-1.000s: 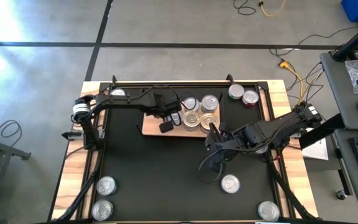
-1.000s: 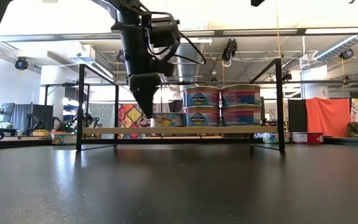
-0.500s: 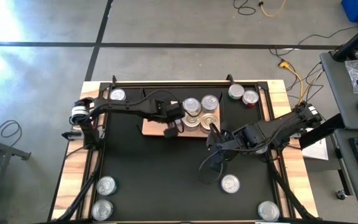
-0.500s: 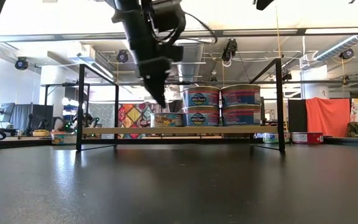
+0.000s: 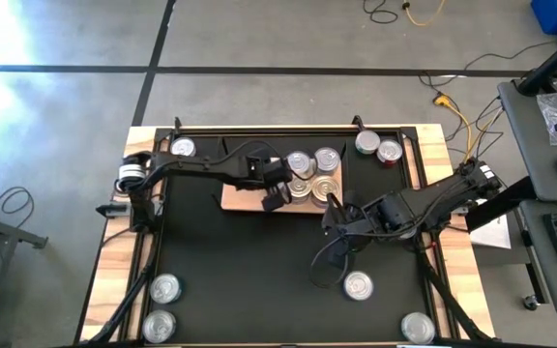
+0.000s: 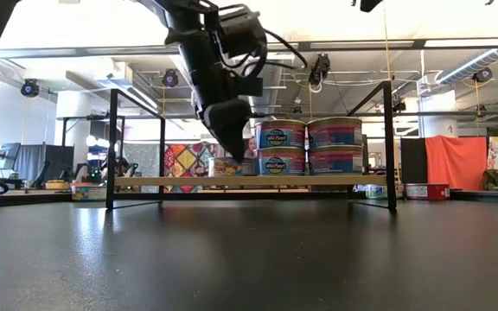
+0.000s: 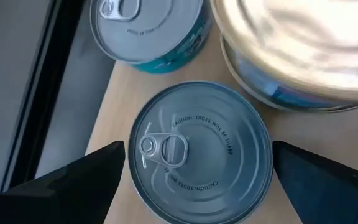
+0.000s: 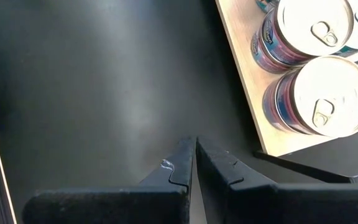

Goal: Stack canned seafood by type on shelf
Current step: Put the middle left light blue tuna can on the shelf

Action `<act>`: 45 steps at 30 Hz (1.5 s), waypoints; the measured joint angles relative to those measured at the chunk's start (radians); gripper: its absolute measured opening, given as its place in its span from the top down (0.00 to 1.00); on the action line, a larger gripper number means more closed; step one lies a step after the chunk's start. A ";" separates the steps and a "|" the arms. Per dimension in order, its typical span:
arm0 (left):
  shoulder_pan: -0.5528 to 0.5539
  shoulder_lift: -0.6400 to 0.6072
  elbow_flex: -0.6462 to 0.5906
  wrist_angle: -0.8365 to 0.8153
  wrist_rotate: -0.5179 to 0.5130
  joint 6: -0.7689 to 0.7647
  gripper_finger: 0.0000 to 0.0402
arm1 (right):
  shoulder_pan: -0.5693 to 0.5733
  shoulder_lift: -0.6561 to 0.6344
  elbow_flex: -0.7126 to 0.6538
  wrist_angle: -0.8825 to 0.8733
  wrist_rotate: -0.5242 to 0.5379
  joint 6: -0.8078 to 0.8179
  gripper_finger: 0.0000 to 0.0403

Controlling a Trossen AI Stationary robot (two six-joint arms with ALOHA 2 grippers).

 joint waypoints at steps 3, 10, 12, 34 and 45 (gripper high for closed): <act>0.005 0.001 -0.004 -0.001 -0.021 0.008 0.04 | 0.000 0.000 0.000 0.000 0.000 0.000 0.97; 0.045 -0.003 -0.005 -0.001 -0.037 0.010 0.04 | 0.000 0.000 0.000 -0.001 0.000 0.000 0.97; 0.057 -0.003 -0.006 0.000 -0.037 0.011 0.04 | 0.000 0.000 0.000 -0.001 0.000 0.000 0.97; 0.117 -0.128 -0.008 0.129 -0.071 0.153 0.04 | -0.001 0.000 0.000 0.004 -0.025 0.042 0.97; 0.214 -0.107 -0.008 0.043 0.007 -0.012 0.23 | -0.067 0.000 0.000 0.127 -0.027 -0.018 0.97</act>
